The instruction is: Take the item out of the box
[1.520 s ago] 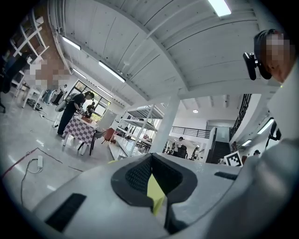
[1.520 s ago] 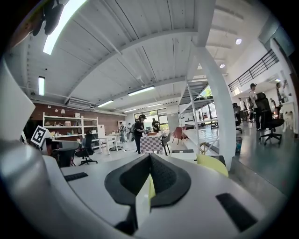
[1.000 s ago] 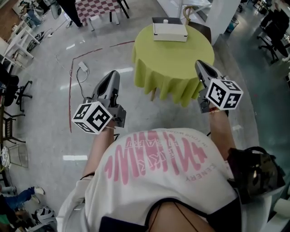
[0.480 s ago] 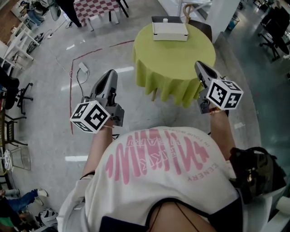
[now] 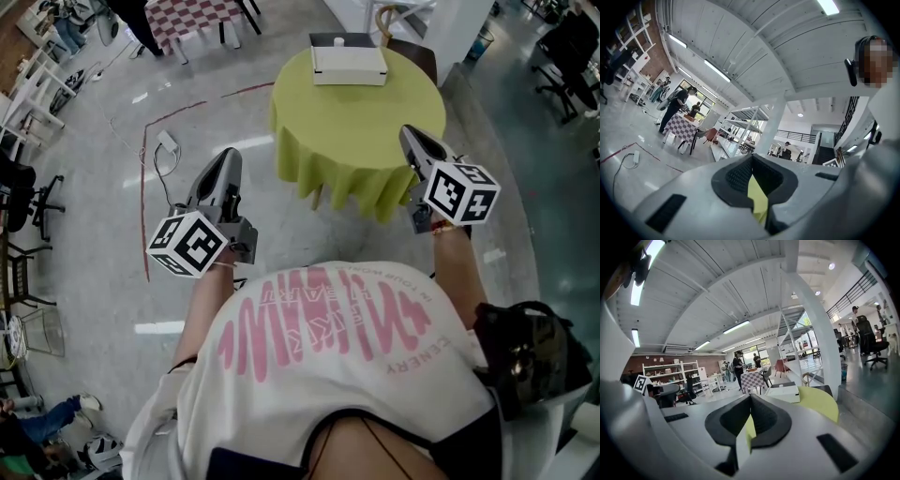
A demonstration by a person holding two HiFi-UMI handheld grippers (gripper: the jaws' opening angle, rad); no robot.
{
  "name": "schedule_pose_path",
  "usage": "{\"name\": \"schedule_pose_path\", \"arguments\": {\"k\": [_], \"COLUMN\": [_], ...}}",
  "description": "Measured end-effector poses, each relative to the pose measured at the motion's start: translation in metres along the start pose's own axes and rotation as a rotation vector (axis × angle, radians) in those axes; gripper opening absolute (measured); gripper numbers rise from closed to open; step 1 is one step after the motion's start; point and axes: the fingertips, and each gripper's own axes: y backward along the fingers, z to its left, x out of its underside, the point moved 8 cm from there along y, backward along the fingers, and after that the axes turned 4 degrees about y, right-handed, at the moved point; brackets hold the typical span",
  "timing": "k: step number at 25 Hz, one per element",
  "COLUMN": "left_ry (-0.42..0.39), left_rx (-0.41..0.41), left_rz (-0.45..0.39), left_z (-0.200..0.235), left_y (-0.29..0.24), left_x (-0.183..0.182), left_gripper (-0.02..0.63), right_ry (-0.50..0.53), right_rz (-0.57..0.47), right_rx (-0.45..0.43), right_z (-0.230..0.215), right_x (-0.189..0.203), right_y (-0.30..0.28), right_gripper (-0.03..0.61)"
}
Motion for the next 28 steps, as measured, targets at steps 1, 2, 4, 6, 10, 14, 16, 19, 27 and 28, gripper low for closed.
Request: {"name": "schedule_pose_path", "arguments": {"k": [1, 2, 4, 6, 10, 14, 16, 19, 27, 28], "left_ry": [0.007, 0.015, 0.025, 0.029, 0.034, 0.038, 0.040, 0.044, 0.030, 0.029], "left_rx": [-0.003, -0.004, -0.007, -0.011, -0.022, -0.031, -0.033, -0.027, 0.017, 0.023], "left_rz": [0.003, 0.007, 0.017, 0.024, 0.034, 0.041, 0.043, 0.048, 0.039, 0.036], "left_z": [0.002, 0.004, 0.006, 0.006, 0.009, 0.017, 0.023, 0.035, 0.063, 0.067], "left_y": [-0.001, -0.001, -0.001, -0.001, -0.001, -0.005, -0.010, -0.025, -0.073, -0.080], "left_x": [0.002, 0.003, 0.007, 0.009, 0.011, 0.010, 0.010, 0.009, -0.013, -0.017], "left_gripper": [0.008, 0.008, 0.008, 0.008, 0.008, 0.008, 0.008, 0.008, 0.008, 0.008], "right_ry": [-0.004, -0.010, -0.025, -0.043, -0.056, -0.065, -0.069, -0.071, -0.077, -0.077], "right_rz": [0.006, 0.012, 0.019, 0.022, 0.038, 0.051, 0.055, 0.057, 0.046, 0.043], "right_rx": [0.002, 0.005, 0.012, 0.015, 0.005, 0.006, 0.010, 0.018, 0.045, 0.047], "right_z": [-0.001, -0.003, -0.005, -0.008, -0.006, -0.008, -0.011, -0.014, -0.024, -0.025], "right_x": [0.002, 0.004, 0.008, 0.012, 0.018, 0.023, 0.024, 0.025, 0.013, 0.010], "right_y": [-0.001, -0.001, 0.001, 0.002, -0.003, -0.012, -0.019, -0.033, -0.074, -0.081], "right_gripper": [0.006, 0.006, 0.006, 0.006, 0.006, 0.006, 0.006, 0.006, 0.006, 0.006]}}
